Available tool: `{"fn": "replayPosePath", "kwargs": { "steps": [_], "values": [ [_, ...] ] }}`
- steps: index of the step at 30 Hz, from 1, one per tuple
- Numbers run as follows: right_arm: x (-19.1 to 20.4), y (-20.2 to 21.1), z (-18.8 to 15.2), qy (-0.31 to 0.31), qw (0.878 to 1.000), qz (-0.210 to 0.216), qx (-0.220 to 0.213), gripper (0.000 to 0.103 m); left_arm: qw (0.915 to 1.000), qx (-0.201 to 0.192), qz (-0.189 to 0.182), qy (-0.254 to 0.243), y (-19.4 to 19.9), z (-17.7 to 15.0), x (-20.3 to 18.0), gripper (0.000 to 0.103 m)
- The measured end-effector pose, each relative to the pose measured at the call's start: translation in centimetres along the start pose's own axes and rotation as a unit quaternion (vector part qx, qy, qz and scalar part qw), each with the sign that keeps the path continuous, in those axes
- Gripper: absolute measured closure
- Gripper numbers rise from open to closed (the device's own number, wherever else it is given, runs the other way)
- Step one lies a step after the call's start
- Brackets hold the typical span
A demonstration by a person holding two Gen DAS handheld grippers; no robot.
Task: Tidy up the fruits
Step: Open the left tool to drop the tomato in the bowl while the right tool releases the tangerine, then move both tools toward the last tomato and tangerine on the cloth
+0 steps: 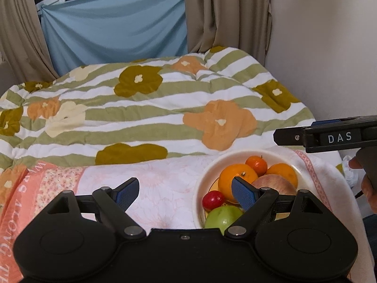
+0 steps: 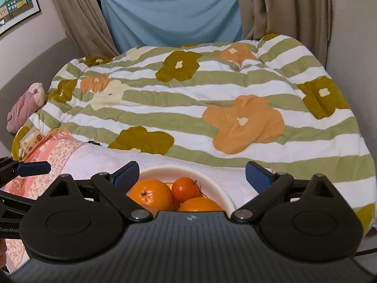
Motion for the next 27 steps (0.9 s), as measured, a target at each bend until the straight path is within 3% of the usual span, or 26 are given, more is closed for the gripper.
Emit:
{"fn": "replayPosePath", "kwargs": {
  "steps": [14, 21, 27],
  "values": [
    [2.5, 10.0, -0.4, 0.002, 0.998, -0.033, -0.051, 0.000, 0.9981, -0.058, 0.017, -0.007, 9.1, -0.7, 1.0, 0.014],
    [5.6, 14.5, -2.0, 0.001, 0.996, -0.057, -0.070, 0.000, 0.9962, -0.083, 0.011, -0.023, 13.2, -2.3, 3.3, 0.002],
    [9.0, 17.1, -3.5, 0.015, 0.992, -0.092, -0.088, 0.000, 0.9953, -0.085, -0.001, -0.048, 15.0, -3.8, 5.2, 0.000]
  ]
}}
Point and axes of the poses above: each gripper's, at about its wrist camera, not at the fingertips, and y roughly against the way its jaws point, x to its left, z to its top, the point moved 6 cm from there along -y, roughly the way its jaws point, and after that the axes turned 4 degrees about -z, right-handed, at the moved point
